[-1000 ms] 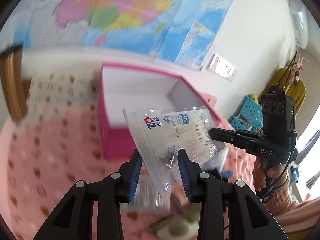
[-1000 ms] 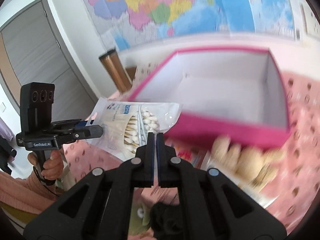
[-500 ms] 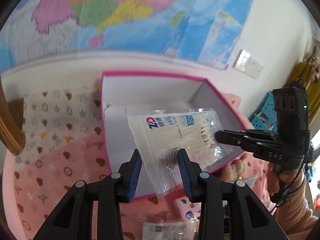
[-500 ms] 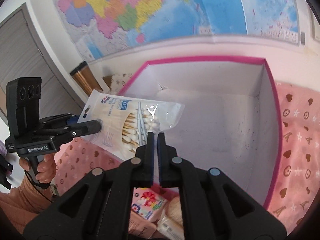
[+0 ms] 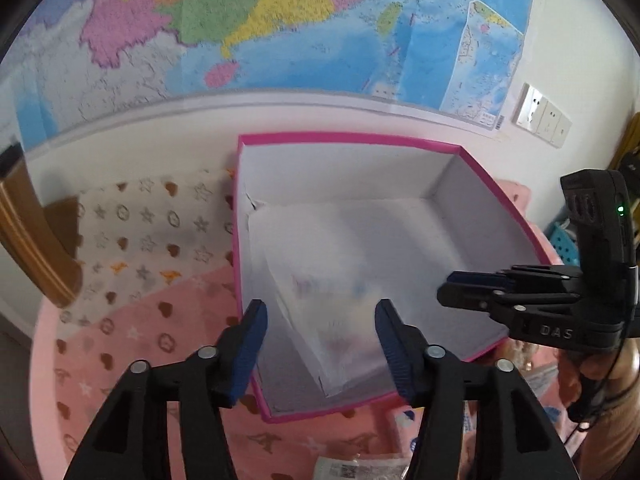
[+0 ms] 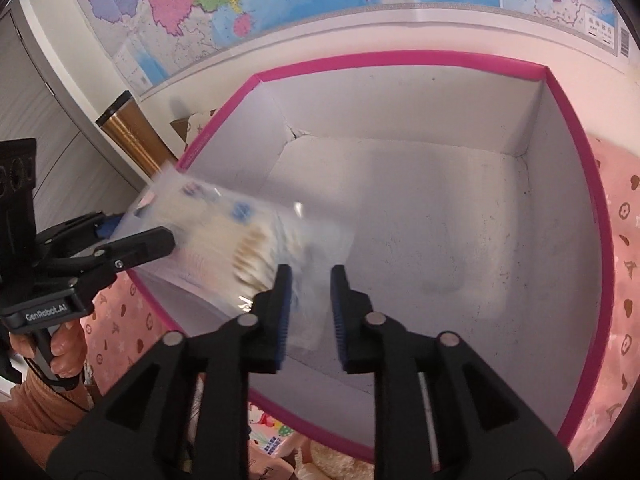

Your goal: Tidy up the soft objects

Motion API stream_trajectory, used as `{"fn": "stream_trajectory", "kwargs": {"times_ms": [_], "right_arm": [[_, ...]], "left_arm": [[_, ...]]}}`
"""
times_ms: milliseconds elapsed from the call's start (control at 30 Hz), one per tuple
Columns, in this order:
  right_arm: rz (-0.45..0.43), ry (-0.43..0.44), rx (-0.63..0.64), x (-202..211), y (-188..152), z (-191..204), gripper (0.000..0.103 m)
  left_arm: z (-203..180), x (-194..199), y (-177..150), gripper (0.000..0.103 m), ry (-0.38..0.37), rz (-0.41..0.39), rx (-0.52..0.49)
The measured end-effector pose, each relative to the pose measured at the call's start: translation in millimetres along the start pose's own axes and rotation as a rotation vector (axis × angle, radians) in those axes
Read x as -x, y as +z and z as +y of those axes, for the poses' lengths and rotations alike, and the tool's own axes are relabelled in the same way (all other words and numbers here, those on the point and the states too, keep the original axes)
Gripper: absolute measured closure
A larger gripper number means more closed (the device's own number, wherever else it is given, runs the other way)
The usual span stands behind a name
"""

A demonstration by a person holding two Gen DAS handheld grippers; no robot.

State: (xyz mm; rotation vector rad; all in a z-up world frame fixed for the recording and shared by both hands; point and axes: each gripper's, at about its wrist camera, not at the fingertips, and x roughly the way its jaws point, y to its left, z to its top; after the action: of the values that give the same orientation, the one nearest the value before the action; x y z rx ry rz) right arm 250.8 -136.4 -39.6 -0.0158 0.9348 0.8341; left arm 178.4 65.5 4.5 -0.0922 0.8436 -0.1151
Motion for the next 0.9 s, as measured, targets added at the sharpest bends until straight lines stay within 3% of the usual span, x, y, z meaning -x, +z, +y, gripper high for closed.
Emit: {"fn": "stream_trajectory", "kwargs": {"times_ms": [133, 300, 367, 500, 667, 900], "right_arm": [[-0.012, -0.001, -0.013, 8.4, -2.0, 0.9, 0.076], [-0.094, 0.088, 0.011, 42.4, -18.9, 13.9, 0.074], [-0.149, 0.119, 0.033, 64.9, -31.9, 24.4, 0.062], [-0.229, 0.133, 0.065, 104.6, -59.6, 40.1, 0.058], [-0.292, 0.067, 0.039, 136.3, -94.8, 32.3, 0.057], [-0.255, -0.074, -0.126, 139.5, -154.2, -22.5, 0.057]], "left_arm": [[-1.0, 4.1, 2.7, 0.045, 0.027, -0.021, -0.004], [-4.6, 26.0, -4.7, 0.040, 0.038, -0.095, -0.010], [-10.7, 38.1, -10.8, 0.037, -0.003, -0.124, -0.027], [-34.2, 56.7, -27.2, 0.037, -0.125, -0.152, -0.102], [-66.9, 52.4, -46.7, 0.037, -0.260, -0.092, -0.189], [-104.4, 11.4, -67.3, 0.037, -0.326, 0.057, -0.287]]}}
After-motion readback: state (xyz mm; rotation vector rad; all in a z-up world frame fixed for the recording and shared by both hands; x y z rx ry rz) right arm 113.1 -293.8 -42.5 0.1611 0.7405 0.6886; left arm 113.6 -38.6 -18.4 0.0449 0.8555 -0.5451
